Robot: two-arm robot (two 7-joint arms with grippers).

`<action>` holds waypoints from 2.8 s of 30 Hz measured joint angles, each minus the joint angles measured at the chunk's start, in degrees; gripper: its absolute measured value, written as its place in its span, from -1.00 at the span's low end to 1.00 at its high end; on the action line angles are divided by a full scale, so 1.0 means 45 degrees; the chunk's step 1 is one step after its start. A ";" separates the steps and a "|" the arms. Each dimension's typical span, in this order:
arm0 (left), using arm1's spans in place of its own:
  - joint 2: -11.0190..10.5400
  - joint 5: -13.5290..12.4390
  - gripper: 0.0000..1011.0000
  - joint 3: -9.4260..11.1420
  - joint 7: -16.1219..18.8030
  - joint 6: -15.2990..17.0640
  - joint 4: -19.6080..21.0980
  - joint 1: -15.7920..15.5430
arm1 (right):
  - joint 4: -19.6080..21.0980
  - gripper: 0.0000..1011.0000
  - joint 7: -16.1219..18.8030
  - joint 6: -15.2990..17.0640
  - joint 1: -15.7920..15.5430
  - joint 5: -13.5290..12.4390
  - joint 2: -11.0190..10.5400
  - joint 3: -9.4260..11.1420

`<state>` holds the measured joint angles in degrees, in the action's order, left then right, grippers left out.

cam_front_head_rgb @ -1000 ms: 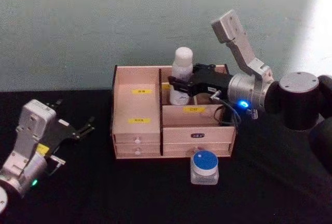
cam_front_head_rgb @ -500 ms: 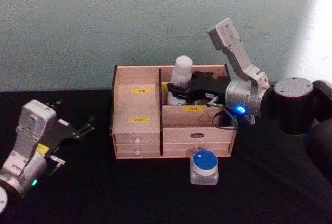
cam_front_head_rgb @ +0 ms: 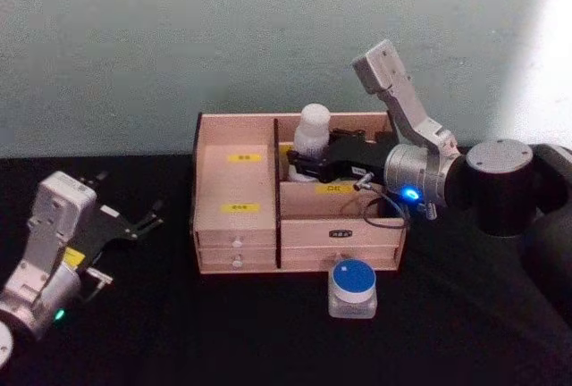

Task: Pick up the facial cleanser and watermelon frost from the table and place them into the tiered storage box.

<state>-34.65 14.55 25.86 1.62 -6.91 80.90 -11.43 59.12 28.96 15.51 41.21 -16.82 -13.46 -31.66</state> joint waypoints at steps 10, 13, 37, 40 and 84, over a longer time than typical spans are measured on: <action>0.0000 0.0000 0.98 0.0000 0.0000 0.0000 0.0000 0.0000 | -0.0070 0.19 -0.0005 -0.0090 -0.0044 0.0284 0.0018 -0.0028; 0.0000 0.0000 0.98 0.0000 0.0000 0.0000 0.0000 0.0000 | -0.0061 0.19 -0.0007 -0.0099 -0.0051 0.0316 0.0014 -0.0037; 0.0000 0.0000 0.98 0.0000 0.0000 0.0000 0.0000 0.0000 | -0.0046 0.80 -0.0014 -0.0077 -0.0052 0.0251 0.0011 -0.0020; 0.0000 0.0000 0.98 -0.0001 0.0000 0.0000 0.0001 0.0000 | -0.0046 0.94 -0.0014 -0.0074 -0.0052 0.0245 0.0011 -0.0017; 0.0000 0.0000 0.98 0.0000 0.0000 0.0000 0.0001 0.0000 | 0.7346 0.98 -0.0209 0.1632 -0.4926 -0.1806 -0.3895 0.1594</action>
<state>-34.65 14.55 25.86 1.62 -6.91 80.90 -11.43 92.18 28.01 22.85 19.04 -24.95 -30.99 -24.49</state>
